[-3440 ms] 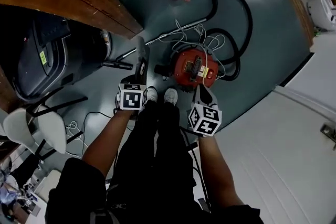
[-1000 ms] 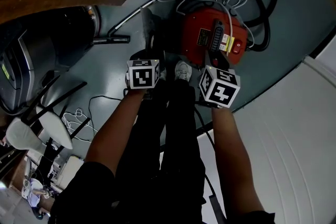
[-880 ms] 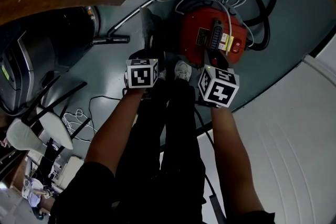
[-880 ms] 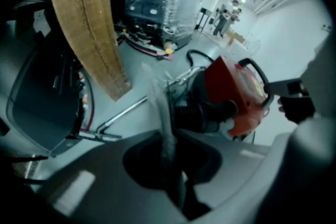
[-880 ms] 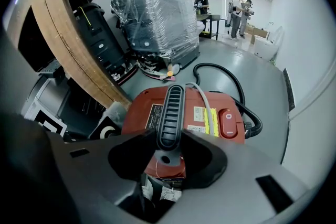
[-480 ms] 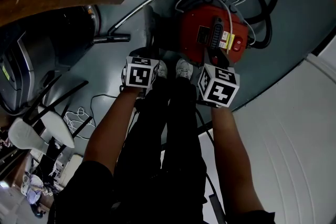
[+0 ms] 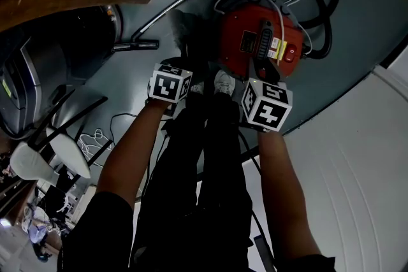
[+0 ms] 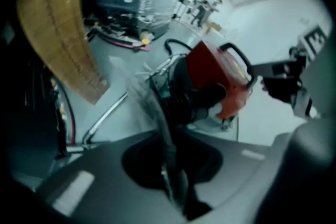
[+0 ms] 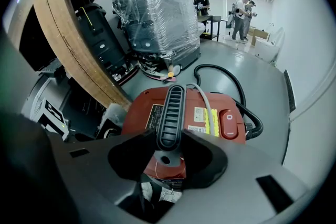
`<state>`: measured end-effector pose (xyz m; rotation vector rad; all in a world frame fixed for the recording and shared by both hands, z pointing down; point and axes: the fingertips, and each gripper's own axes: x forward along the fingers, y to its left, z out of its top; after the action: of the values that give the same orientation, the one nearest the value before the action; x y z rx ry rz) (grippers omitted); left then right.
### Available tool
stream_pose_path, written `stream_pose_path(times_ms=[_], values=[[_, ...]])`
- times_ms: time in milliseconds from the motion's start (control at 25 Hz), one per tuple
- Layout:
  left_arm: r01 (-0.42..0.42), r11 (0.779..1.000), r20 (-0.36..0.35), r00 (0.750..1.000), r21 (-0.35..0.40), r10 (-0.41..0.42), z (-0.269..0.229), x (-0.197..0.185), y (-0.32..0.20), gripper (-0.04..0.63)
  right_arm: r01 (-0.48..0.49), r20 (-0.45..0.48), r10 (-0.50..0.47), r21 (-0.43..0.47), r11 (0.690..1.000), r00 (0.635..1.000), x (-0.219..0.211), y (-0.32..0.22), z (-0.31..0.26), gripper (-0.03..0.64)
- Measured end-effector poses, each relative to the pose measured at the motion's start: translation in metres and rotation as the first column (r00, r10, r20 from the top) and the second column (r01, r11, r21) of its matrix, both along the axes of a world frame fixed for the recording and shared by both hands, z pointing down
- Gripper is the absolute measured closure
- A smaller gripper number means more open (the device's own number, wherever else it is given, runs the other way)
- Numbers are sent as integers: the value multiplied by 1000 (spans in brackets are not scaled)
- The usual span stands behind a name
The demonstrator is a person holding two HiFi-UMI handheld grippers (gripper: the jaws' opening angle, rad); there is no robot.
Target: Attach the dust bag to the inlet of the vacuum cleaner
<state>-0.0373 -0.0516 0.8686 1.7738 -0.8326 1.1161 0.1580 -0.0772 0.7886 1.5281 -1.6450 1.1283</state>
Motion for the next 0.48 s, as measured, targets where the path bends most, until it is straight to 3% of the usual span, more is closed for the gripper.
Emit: stream_pose_path(times_ms=[120, 200, 360, 480], values=[[-182, 983, 34, 983, 22, 181, -1, 3, -4, 561, 2, 4, -2, 1, 1000, 1000, 0, -1, 0, 476], [-289, 957, 57, 956, 23, 288, -4, 4, -4, 560, 2, 4, -2, 0, 1000, 1000, 0, 0, 1, 476], [-408, 913, 119, 907, 16, 403, -7, 6, -2, 557, 3, 4, -3, -1, 1000, 1000, 0, 0, 1, 476], [-523, 852, 191, 839, 22, 510, -6, 7, -1, 555, 0, -1, 0, 0, 1000, 1000, 0, -1, 0, 474]])
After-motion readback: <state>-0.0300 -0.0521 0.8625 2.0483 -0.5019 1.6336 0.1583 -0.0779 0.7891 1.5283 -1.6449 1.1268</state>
